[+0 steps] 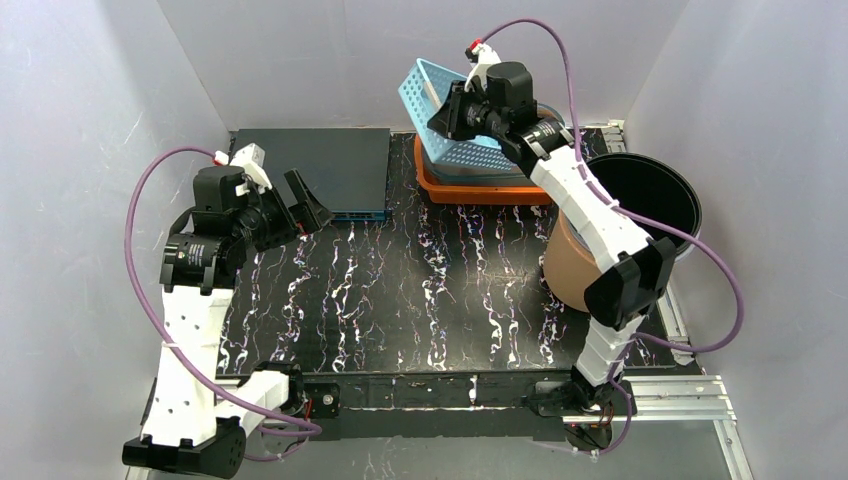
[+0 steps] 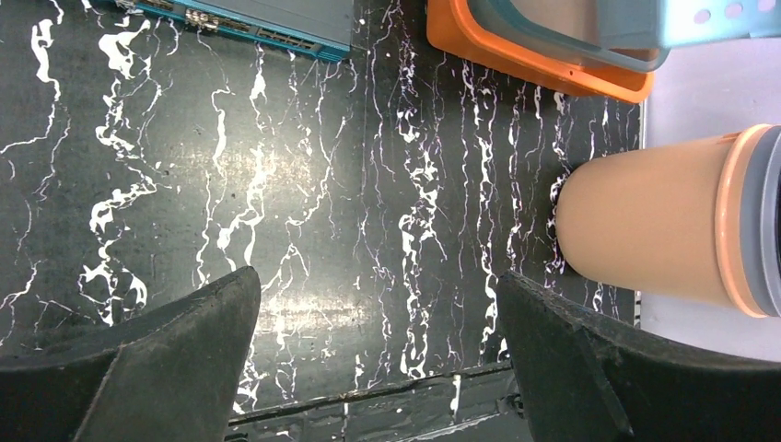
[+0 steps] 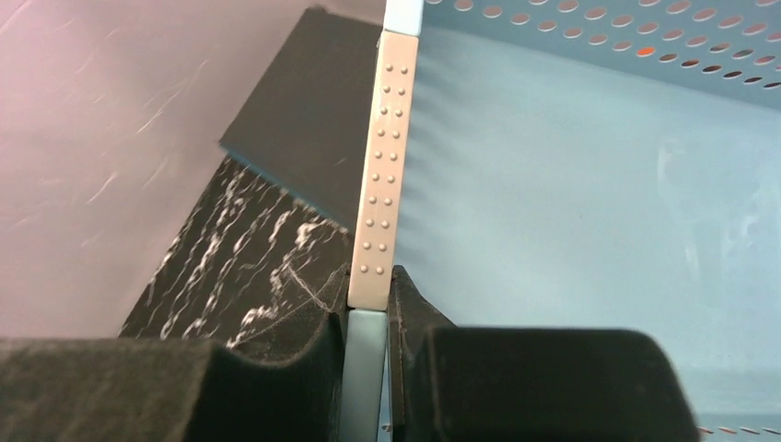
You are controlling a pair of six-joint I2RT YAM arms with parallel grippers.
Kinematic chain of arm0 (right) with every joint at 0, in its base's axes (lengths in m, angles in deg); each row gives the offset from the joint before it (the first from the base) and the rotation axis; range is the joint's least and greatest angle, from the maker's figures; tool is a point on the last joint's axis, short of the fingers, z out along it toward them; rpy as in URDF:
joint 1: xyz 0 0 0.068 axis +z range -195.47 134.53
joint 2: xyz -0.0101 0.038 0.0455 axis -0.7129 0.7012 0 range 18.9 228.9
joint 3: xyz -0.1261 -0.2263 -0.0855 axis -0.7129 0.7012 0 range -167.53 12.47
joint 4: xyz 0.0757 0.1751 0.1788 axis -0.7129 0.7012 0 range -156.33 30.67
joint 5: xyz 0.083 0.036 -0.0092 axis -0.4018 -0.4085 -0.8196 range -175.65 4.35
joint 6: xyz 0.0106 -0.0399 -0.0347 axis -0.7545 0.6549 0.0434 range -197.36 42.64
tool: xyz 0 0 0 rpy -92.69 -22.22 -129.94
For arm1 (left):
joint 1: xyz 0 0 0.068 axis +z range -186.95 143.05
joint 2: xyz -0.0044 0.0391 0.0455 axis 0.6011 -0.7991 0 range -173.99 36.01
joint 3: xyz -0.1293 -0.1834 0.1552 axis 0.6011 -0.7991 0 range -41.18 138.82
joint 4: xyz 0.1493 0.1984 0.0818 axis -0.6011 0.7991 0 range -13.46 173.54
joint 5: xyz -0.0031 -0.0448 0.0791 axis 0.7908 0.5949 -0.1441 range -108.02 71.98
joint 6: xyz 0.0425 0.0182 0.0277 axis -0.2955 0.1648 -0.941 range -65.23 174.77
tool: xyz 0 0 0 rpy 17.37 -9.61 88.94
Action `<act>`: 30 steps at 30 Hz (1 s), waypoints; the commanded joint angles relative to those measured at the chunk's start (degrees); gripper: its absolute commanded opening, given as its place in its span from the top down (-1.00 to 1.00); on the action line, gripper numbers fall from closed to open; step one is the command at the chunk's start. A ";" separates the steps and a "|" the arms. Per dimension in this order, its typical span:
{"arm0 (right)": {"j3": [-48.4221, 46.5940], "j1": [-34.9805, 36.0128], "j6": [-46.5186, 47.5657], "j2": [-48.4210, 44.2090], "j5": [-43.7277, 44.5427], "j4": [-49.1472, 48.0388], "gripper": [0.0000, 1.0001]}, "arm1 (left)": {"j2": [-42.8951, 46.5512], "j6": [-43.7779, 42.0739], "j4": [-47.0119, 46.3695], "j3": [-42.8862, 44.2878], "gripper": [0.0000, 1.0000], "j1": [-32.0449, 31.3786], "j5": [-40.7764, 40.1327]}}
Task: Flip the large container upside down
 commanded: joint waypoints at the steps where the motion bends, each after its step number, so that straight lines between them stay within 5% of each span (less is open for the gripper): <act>1: 4.39 -0.02 0.60 -7.38 -9.66 -7.98 0.97 | 0.71 1.43 -2.38 -1.43 -0.96 0.18 2.89; 10: 9.47 1.03 6.52 -12.17 -20.94 -4.67 0.97 | 2.61 8.66 -12.58 -1.94 -0.96 0.14 11.56; 18: 14.69 10.84 17.18 -16.64 -10.18 1.39 0.97 | 0.92 32.29 -37.54 -6.12 -0.83 -0.56 22.85; 30: 19.14 20.00 22.13 -20.64 -4.93 2.52 0.97 | 1.62 24.62 -30.28 -7.28 -0.84 -1.31 16.89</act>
